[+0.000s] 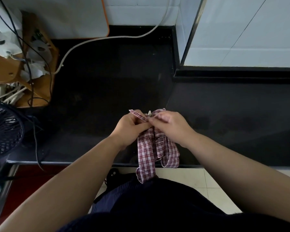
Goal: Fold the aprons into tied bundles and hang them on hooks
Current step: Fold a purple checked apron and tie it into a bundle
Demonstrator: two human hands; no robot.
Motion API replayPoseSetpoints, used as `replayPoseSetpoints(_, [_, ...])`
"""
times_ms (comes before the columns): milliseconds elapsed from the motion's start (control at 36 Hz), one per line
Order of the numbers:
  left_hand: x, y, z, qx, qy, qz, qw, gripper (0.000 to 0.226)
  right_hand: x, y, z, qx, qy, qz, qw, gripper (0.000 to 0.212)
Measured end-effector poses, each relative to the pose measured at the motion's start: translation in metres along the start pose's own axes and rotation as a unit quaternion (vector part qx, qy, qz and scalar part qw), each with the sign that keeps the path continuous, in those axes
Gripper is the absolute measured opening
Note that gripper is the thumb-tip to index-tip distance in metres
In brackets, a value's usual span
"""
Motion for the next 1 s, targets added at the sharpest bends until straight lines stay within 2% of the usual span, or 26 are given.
replayPoseSetpoints(167, [0.001,0.003,-0.003,0.016,-0.013,0.001,1.0,0.007,-0.015,-0.004,-0.008,0.016,-0.003,-0.1,0.995,0.014])
replayPoseSetpoints(222, [0.0,0.003,-0.001,0.012,-0.015,-0.006,1.0,0.01,-0.009,-0.002,-0.003,-0.007,0.001,-0.069,0.998,0.01])
replayPoseSetpoints(306, [-0.004,0.002,0.001,0.009,-0.003,-0.016,1.0,0.012,0.004,0.002,0.003,-0.029,0.056,0.006,0.998,0.029])
replayPoseSetpoints(444, [-0.004,0.001,0.0,0.008,0.02,-0.009,1.0,0.01,0.014,0.004,0.003,-0.019,0.127,0.085,0.988,0.033])
replayPoseSetpoints(583, [0.0,-0.001,-0.003,0.015,0.039,-0.005,0.999,0.009,0.008,0.0,0.002,-0.025,0.152,0.071,0.986,0.023])
replayPoseSetpoints(778, [0.004,-0.004,-0.002,0.0,0.047,-0.017,0.999,0.008,0.006,-0.003,0.0,0.084,0.07,0.115,0.987,0.017])
replayPoseSetpoints(861, [0.005,-0.006,-0.005,-0.001,0.047,-0.001,0.999,0.007,0.005,-0.005,0.006,0.038,0.13,0.119,0.984,0.017])
replayPoseSetpoints(944, [0.007,-0.008,-0.006,0.001,0.019,0.022,1.0,0.006,-0.001,-0.006,0.008,-0.042,0.175,0.062,0.982,0.013])
replayPoseSetpoints(1000, [0.006,-0.009,-0.002,-0.008,0.008,0.026,1.0,0.008,-0.004,-0.005,0.007,-0.067,0.155,0.025,0.985,0.018])
Point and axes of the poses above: each hand's wrist, its own y-axis away from the middle knuckle, its own x-axis out of the palm, z = x × y, the point moved 9 cm from there along -y, towards the middle knuckle, and after that the axes turned 14 degrees about -y, right-handed, at the moved point
